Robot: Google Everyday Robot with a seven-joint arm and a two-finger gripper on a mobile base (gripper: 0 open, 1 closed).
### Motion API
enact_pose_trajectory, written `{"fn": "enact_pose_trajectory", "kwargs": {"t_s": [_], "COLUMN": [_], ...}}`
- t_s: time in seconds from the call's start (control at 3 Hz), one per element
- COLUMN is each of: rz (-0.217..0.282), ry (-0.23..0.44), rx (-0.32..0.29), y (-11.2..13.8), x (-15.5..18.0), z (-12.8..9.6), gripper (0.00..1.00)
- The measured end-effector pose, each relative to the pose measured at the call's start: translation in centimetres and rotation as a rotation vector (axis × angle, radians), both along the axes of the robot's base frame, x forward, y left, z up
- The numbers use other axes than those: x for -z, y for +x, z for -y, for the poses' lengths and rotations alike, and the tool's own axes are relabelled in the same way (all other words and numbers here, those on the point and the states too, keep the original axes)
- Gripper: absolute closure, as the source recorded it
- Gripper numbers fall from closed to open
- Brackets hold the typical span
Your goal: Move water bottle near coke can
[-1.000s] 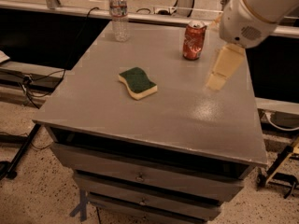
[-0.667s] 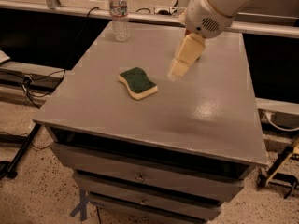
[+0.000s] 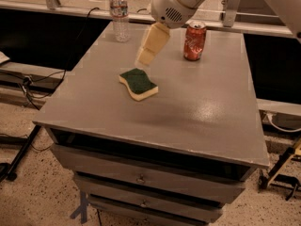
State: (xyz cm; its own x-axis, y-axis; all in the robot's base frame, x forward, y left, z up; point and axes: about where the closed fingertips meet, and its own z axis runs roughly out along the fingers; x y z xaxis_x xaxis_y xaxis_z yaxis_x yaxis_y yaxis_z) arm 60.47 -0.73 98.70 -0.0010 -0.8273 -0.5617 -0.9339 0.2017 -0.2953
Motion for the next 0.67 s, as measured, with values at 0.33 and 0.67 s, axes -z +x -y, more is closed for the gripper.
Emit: {"fn": "enact_pose_trajectory", "kwargs": {"t_s": [0.33,0.67], "rz": [0.029,0.063], "ry": [0.063,0.171], "rx": [0.004,0.031], "y": [2.3,7.6], "x": [0.0,0.5], "z": [-1.1,-2.9], "gripper": [0.00,0.00]}}
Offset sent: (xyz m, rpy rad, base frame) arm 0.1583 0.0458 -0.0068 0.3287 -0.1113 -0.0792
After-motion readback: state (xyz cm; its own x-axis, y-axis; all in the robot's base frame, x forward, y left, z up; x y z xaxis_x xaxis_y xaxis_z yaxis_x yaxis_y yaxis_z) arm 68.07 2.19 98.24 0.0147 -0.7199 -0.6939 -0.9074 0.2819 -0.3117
